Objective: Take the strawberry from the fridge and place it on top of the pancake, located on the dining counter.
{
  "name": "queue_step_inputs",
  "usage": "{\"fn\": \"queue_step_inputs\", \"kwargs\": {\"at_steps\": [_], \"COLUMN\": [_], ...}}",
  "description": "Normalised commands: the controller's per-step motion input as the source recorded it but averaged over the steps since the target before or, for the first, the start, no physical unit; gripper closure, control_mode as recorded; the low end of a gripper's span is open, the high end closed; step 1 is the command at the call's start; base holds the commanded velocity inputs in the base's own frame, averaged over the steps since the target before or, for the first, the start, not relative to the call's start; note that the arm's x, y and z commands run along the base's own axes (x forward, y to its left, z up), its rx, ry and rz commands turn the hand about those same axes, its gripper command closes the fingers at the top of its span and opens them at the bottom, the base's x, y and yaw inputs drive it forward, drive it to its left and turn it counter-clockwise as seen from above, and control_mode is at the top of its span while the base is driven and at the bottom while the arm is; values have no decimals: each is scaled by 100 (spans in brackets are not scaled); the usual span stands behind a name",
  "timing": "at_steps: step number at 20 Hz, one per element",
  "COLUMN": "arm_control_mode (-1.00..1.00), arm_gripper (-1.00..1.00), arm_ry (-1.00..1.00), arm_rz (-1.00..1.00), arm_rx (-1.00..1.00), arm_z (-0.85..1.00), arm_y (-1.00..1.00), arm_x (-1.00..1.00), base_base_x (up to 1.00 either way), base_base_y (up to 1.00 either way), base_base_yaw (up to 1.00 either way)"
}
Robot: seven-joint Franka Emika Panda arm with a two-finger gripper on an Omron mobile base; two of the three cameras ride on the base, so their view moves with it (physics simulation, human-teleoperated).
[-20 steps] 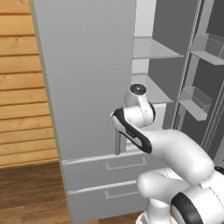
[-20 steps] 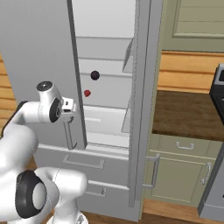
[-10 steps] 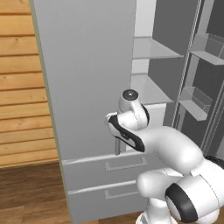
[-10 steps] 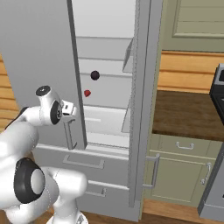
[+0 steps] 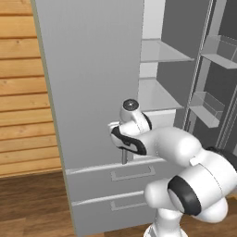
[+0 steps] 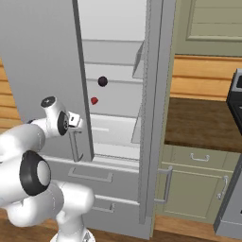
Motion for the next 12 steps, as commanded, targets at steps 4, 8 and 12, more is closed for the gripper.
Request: {"fn": "queue_step_inputs", "kwargs": {"at_steps": [4,8,12], "arm_control_mode": [-100,-100,-100], "arm_gripper": [-100,-100,-100], "arm_ry": [0,0,0], "arm_rz": [-2,0,0], "arm_rx": [0,0,1], "arm_z": [-29,-19,-16], "arm_y": [0,0,0], "arm_x": [25,19,3], "base_base_x": [0,0,0], "base_base_y": [0,0,0], "base_base_yaw": [0,0,0]}}
